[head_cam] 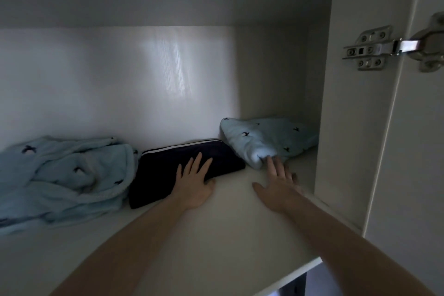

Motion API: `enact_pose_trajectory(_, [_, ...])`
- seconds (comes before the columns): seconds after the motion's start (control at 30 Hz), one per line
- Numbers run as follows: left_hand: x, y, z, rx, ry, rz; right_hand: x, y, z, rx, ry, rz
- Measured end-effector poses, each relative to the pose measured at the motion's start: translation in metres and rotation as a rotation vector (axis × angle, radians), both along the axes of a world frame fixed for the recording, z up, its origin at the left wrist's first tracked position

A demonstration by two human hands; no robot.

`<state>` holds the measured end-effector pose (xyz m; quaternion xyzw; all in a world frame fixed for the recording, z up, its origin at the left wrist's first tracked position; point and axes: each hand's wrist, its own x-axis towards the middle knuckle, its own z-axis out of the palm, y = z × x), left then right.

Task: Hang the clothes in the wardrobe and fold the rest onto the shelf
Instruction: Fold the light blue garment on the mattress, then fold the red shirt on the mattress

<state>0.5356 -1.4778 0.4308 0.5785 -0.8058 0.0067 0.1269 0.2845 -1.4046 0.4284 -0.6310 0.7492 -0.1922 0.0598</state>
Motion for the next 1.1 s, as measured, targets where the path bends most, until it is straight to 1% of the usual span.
enact_pose_trajectory(0.1, [0.001, 0.004, 0.002, -0.01, -0.015, -0.001, 0.009, 0.024, -0.001, 0.031, 0.015, 0.011])
enact_pose_trajectory(0.2, [0.0, 0.016, 0.005, -0.101, -0.064, -0.023, 0.016, 0.051, 0.0, 0.049, 0.002, 0.019])
enact_pose_trajectory(0.27, [-0.001, 0.035, 0.006, -0.189, -0.069, -0.085, 0.022, 0.072, 0.003, 0.036, -0.022, 0.024])
enact_pose_trajectory(0.33, [-0.001, 0.063, 0.007, -0.252, -0.031, -0.177, 0.027, 0.098, 0.006, 0.002, -0.056, 0.033])
enact_pose_trajectory(0.4, [-0.002, 0.095, 0.01, -0.281, -0.01, -0.29, 0.031, 0.128, 0.009, -0.047, -0.132, 0.037])
enact_pose_trajectory(0.47, [-0.008, 0.129, 0.014, -0.301, -0.025, -0.412, 0.03, 0.162, 0.012, -0.109, -0.26, 0.052])
enact_pose_trajectory(0.53, [-0.017, 0.165, 0.019, -0.292, 0.0, -0.531, 0.026, 0.203, 0.012, -0.204, -0.365, 0.065])
enact_pose_trajectory(0.67, [-0.043, 0.24, 0.034, -0.217, 0.186, -0.753, 0.008, 0.304, 0.013, -0.386, -0.411, 0.008])
enact_pose_trajectory(0.77, [-0.071, 0.301, 0.047, -0.175, 0.26, -0.931, -0.012, 0.392, 0.012, -0.457, -0.402, -0.129])
enact_pose_trajectory(0.93, [-0.133, 0.414, 0.058, -0.113, 0.264, -1.191, -0.037, 0.565, -0.002, -0.479, -0.391, -0.396])
enact_pose_trajectory(1.03, [-0.172, 0.494, 0.047, -0.029, 0.315, -1.322, -0.044, 0.674, -0.017, -0.49, -0.403, -0.565])
enact_pose_trajectory(1.07, [-0.194, 0.538, 0.038, 0.012, 0.347, -1.387, -0.044, 0.727, -0.022, -0.496, -0.394, -0.646])
enact_pose_trajectory(1.1, [-0.202, 0.56, 0.029, 0.072, 0.376, -1.405, -0.044, 0.752, -0.025, -0.496, -0.393, -0.682])
